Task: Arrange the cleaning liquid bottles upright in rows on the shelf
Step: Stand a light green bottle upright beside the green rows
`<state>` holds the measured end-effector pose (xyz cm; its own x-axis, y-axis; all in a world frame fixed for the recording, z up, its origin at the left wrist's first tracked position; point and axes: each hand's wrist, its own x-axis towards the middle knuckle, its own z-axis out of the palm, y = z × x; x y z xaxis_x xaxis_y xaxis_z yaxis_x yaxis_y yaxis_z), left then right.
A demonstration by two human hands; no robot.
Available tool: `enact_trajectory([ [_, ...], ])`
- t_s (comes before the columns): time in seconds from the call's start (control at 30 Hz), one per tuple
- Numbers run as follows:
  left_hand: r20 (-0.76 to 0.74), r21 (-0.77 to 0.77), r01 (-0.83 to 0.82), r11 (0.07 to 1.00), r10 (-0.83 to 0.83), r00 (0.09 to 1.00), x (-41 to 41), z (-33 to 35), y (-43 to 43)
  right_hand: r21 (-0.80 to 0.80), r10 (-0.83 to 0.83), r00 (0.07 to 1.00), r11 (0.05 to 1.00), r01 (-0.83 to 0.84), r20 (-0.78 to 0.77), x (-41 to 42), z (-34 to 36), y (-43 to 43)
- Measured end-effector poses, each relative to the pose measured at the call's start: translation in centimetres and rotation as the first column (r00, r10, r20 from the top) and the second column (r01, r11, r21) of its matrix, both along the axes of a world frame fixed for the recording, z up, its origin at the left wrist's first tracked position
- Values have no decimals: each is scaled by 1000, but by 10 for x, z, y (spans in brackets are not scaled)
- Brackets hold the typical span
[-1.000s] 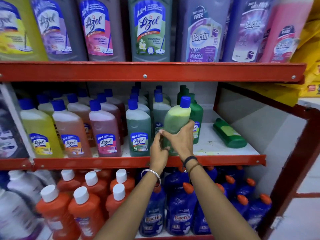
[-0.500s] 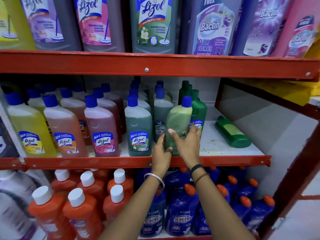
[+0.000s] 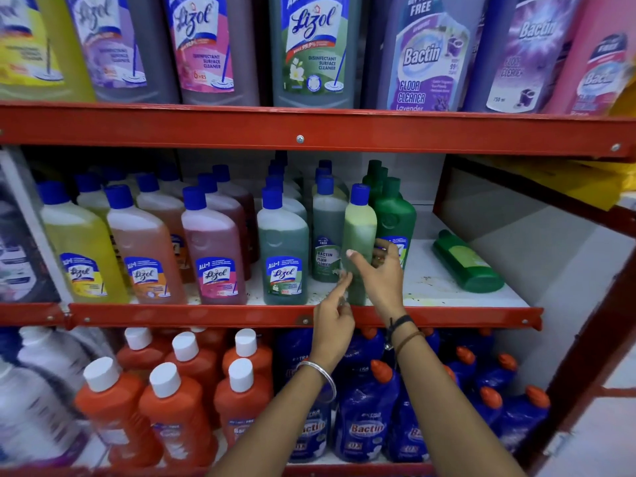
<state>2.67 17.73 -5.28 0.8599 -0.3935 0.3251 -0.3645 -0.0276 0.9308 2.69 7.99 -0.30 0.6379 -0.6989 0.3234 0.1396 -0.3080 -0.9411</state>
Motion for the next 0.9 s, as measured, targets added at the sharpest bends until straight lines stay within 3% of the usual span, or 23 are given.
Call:
enact_trajectory([
  [0.1,8,-37,9,999,-8,1000,3,7,5,75,23,998,997,-28,64,-4,-1,-2],
  [0.2,-34,-90,-88,992,86,996,12,11,2,126,152,984,978,-164,97,-7,-4,-8],
  [0.3,-120,-7,-85,996,83,989,24,14,-6,123,205,973,968,-218,104,-11,-7,-15],
  [0.4,-146,4,14,1000,-14,989,22,25,-14,30,123,989,992,-126,88,-16,-9,-14],
  [0.6,-120,-16,-25,1000,23,992,23,25,-13,-83,-125,991,988,128,38,-17,-25,0],
  [0.9,-94,45,-72,996,76,993,13,24,-9,-153,-103,994,983,98,-29,-11,-20,-4],
])
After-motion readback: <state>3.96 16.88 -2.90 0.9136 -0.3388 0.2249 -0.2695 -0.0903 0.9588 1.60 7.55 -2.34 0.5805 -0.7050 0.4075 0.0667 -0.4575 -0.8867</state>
